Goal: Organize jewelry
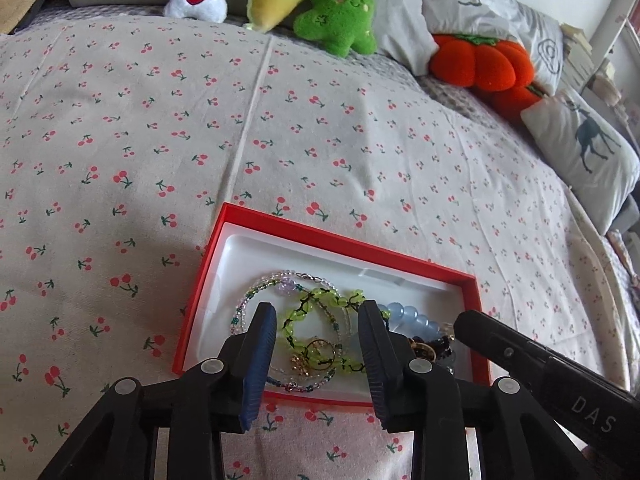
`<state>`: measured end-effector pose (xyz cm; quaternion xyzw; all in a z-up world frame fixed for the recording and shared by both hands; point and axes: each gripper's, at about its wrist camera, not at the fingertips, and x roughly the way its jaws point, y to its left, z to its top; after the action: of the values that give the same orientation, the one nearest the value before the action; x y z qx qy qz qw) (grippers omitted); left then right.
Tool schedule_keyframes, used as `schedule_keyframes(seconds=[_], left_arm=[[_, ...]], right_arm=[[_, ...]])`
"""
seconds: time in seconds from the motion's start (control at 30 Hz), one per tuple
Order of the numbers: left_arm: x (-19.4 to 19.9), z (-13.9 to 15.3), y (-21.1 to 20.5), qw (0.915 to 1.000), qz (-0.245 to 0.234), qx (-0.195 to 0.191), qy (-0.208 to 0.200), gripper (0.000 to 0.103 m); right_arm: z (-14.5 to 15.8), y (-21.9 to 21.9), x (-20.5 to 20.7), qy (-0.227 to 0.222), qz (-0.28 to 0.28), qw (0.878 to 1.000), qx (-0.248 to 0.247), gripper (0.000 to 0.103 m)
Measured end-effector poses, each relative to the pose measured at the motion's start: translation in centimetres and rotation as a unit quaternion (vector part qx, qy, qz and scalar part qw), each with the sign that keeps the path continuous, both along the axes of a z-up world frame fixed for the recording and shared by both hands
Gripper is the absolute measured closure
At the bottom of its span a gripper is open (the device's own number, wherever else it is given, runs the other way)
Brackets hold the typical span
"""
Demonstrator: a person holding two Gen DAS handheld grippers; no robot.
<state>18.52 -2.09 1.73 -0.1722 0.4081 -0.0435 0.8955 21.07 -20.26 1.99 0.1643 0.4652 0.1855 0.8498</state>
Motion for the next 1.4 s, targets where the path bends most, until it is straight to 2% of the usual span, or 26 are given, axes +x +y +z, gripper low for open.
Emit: schedule_keyframes(seconds=[0.07, 0.17, 0.4, 0.47, 0.53, 0.6, 0.7, 0.83, 0.87, 0.93, 1.0, 1.13, 1.4], left_arm=[[-0.3, 0.4, 0.1, 1.0, -0.001, 0.009, -0.001, 0.063], [-1.1, 0.8, 0.3, 0.9997, 0.002, 0.023, 0.002, 0.057], [-4.1, 1.6, 0.8, 0.9975, 0.028, 0.058, 0.028, 0.034], [-5.3, 1.7, 0.9, 0.9965, 0.037, 0.065, 0.037, 0.026], [-6.6, 1.9, 1.1, 0.9958, 0.042, 0.069, 0.043, 0.018], [-7.8, 2.0, 1.1, 0.9953, 0.036, 0.074, 0.051, 0.011], [-9.4, 1.9, 0.9, 0.9917, 0.032, 0.105, 0.067, 0.001], [-11.7, 1.5, 0.7, 0.9839, 0.038, 0.151, 0.088, 0.001], [-12.2, 1.3, 0.7, 0.983, 0.036, 0.154, 0.093, 0.001], [-13.2, 1.0, 0.7, 0.9833, 0.028, 0.148, 0.103, 0.001], [-13.9, 0.9, 0.7, 0.9839, 0.02, 0.142, 0.107, 0.001], [-15.2, 1.0, 0.8, 0.9817, 0.018, 0.153, 0.111, 0.001], [-16.0, 0.1, 1.5, 0.9785, 0.023, 0.158, 0.13, 0.001]], right_arm=[[0.2, 0.1, -0.1, -0.001, 0.005, 1.0, 0.001, 0.092], [0.5, 0.0, -0.5, 0.003, 0.004, 1.0, 0.006, 0.081], [1.9, -1.6, -2.8, 0.003, -0.007, 1.0, 0.011, 0.069], [2.3, -2.1, -4.0, 0.001, -0.006, 1.0, 0.004, 0.063], [2.3, -2.6, -5.3, 0.0, -0.001, 1.0, -0.007, 0.042], [2.5, -2.9, -6.8, -0.002, 0.008, 1.0, -0.028, 0.037], [2.7, -3.1, -8.9, 0.002, 0.018, 0.999, -0.051, 0.035], [2.7, -3.5, -11.3, 0.014, 0.002, 0.997, -0.079, 0.023], [2.7, -3.5, -11.9, 0.018, -0.007, 0.996, -0.092, 0.021], [2.5, -3.4, -12.9, 0.026, -0.011, 0.994, -0.107, 0.009], [2.5, -3.1, -13.8, 0.024, -0.007, 0.993, -0.118, 0.007], [2.6, -2.0, -15.6, 0.006, -0.006, 0.987, -0.162, 0.007], [1.1, 0.2, -16.7, 0.021, 0.02, 0.983, -0.183, 0.007]])
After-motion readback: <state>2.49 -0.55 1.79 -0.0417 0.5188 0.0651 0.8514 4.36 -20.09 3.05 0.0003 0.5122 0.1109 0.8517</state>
